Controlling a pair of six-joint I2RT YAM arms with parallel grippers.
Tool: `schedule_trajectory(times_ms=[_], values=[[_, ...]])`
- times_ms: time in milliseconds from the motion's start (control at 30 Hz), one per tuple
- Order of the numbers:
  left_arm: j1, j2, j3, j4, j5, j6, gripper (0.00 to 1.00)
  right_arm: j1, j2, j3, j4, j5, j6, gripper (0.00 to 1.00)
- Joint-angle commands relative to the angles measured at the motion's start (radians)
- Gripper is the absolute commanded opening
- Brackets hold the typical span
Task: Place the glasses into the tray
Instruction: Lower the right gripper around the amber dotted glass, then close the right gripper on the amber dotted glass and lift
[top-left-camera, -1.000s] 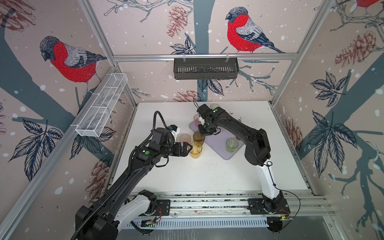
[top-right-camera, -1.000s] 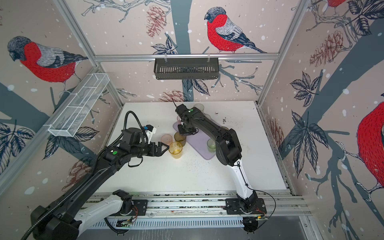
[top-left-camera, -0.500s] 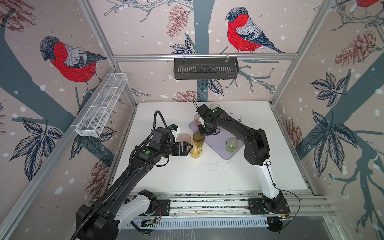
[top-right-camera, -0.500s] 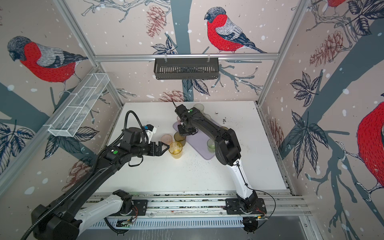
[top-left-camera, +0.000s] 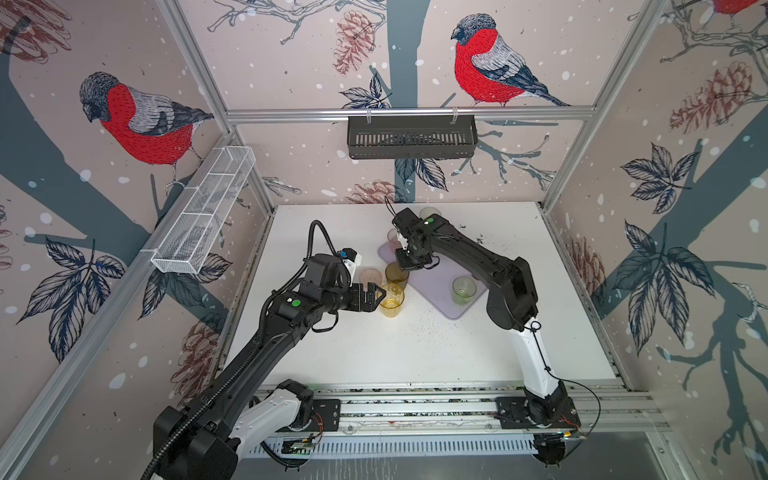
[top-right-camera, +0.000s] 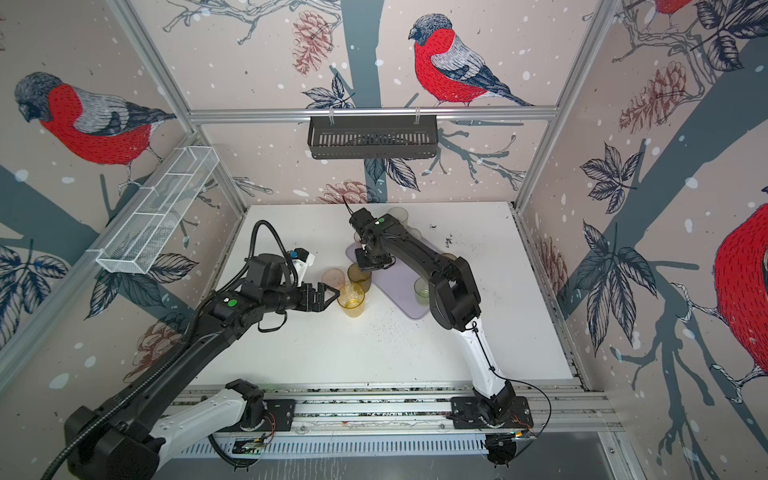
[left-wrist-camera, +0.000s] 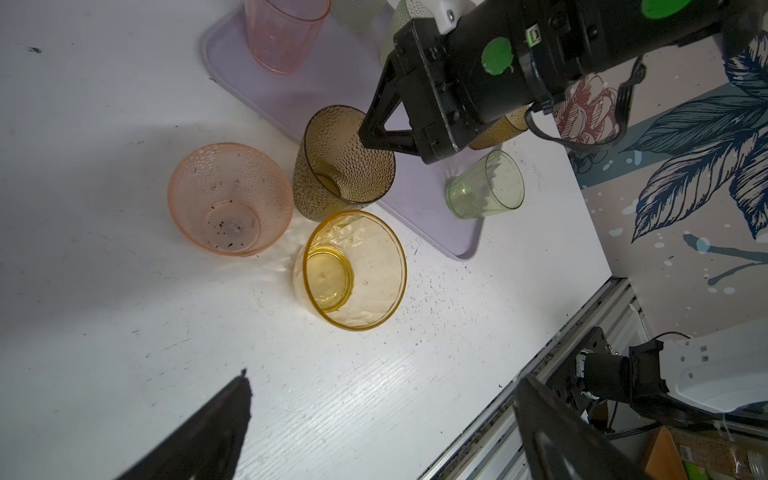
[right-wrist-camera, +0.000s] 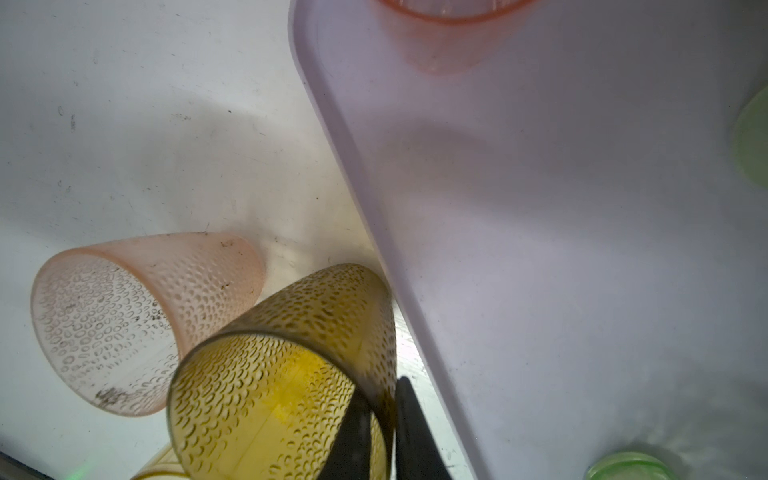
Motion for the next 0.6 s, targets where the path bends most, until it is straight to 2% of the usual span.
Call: schedule_trajectory(times_ms=[0, 267, 433, 567], values=[[0.002, 0.006, 0.015, 0.034, 0.028, 0.031, 0.98, 0.001, 0.002, 0.009, -0.015, 0.019, -0.016, 0.13], [0.002, 0.009, 0.019, 0.048, 0.036, 0.033, 0.98, 0.001, -0.002, 0.019, -0.027, 0.028, -0.021, 0.10], [0.002, -0.009, 0.026, 0.044, -0.011, 0.040, 0.98, -0.001, -0.003, 0.037, -0.040, 0.042, -0.025, 0.08], [0.002, -0.001, 0.034, 0.038, -0.006, 0.046, 0.99, -0.004, -0.013, 0.039, -0.043, 0.044, -0.027, 0.06]])
